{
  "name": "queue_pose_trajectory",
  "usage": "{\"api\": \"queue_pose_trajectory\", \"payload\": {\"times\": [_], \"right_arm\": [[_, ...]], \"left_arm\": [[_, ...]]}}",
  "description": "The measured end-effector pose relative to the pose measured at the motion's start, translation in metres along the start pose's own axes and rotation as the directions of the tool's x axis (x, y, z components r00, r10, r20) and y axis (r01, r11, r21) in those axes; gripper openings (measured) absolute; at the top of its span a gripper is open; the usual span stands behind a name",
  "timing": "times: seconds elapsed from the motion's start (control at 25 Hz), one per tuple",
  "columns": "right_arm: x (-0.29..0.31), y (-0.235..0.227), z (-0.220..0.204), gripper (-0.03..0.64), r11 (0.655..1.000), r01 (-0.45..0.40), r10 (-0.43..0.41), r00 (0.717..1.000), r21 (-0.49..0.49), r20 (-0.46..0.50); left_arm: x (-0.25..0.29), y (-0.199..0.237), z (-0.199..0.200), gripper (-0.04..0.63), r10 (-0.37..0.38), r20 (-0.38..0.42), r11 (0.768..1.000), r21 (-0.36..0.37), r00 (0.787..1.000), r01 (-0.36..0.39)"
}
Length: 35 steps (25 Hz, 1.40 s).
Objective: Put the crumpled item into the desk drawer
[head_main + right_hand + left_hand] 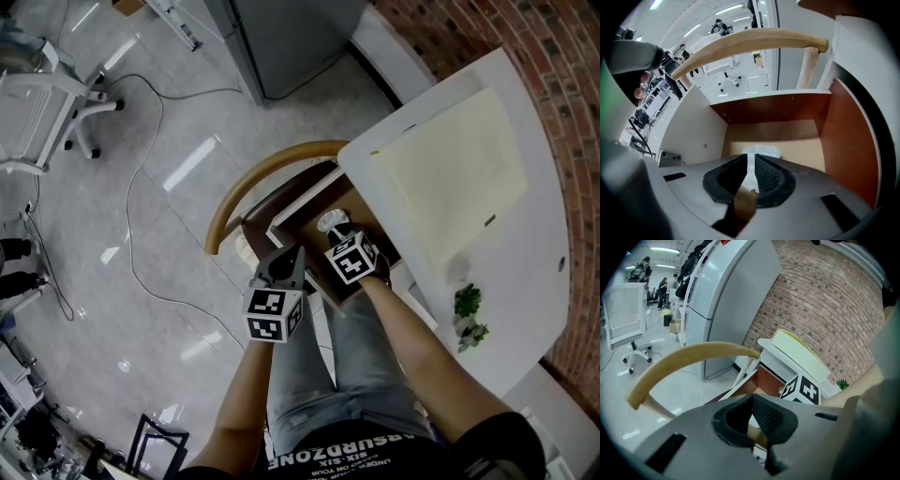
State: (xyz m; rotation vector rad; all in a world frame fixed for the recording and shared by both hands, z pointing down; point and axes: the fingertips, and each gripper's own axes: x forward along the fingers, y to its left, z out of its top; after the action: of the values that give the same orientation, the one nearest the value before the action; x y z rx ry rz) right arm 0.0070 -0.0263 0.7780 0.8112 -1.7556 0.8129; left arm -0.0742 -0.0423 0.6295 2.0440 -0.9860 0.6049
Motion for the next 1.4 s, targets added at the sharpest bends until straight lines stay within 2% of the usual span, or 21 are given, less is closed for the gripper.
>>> {"api": "queue_pose_trajectory", "payload": {"times": [0.36, 0.84, 1.4], "right_arm": [[-0.038, 0.009, 0.011, 0.04, 0.996, -0.005, -0.004, 0.995, 0.091, 0.097], [-0.114, 0.029, 0.019, 0.026, 0.991, -0.016, -0.014, 0.976, 0.134, 0.216], [-0.204, 0.042, 0.033, -0.003, 0.982, -0.056, -0.016, 0.927, 0.182, 0.375]], "left_arm": [[-0.015, -0.006, 0.005, 0.005, -0.001, 0.021, 1.0, 0.003, 1.0, 0.001], [-0.046, -0.024, 0.023, 0.005, -0.014, 0.053, 0.999, 0.036, 0.999, 0.013], [-0.077, -0.057, 0.036, 0.005, -0.051, 0.06, 0.997, 0.061, 0.997, 0.047]]}}
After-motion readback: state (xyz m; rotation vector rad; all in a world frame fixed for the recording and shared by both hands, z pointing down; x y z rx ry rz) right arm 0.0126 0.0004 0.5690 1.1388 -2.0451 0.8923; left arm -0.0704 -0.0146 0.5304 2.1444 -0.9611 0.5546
